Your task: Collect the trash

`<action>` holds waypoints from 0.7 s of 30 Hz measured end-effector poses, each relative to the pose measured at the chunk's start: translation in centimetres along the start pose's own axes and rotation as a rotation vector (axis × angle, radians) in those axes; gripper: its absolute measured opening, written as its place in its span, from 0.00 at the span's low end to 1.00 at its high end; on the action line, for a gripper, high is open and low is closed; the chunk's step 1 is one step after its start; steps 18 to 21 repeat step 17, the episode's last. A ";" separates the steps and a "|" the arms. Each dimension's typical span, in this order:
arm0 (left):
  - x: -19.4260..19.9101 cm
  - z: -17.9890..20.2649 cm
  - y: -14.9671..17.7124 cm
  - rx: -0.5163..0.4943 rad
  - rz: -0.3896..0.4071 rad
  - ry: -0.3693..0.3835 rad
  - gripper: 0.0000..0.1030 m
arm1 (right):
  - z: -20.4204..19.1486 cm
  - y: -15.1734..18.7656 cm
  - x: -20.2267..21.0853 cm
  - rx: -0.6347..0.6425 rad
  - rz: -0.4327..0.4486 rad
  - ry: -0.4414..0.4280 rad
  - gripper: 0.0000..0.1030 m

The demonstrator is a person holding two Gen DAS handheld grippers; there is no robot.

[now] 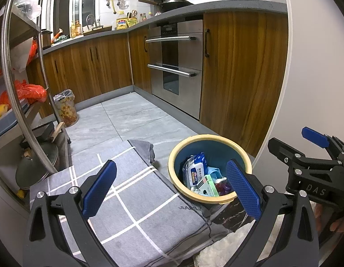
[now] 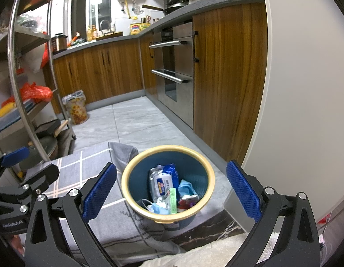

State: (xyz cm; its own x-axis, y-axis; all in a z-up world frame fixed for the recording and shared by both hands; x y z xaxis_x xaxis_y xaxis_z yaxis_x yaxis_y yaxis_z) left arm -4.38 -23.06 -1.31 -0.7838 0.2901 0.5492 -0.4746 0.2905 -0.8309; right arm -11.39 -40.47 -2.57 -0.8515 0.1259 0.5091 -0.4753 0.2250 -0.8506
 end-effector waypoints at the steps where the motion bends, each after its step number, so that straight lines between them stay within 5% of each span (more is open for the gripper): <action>1: 0.1 0.0 0.0 -0.004 0.003 0.001 0.95 | 0.0 0.0 0.0 0.000 0.001 0.000 0.95; 21: 0.7 -1.4 -0.7 0.023 0.026 -0.046 0.95 | 0.5 0.3 -0.4 0.016 -0.017 0.015 0.95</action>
Point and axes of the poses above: each gripper's, at about its wrist camera, not at the fingertips, and x roughly against the way its jaws point, z to its right, y to its underside, the point moved 1 cm from there along -x, roughly the way its jaws point, and after that the axes turned 6 degrees about -y, right-handed, at the moved point
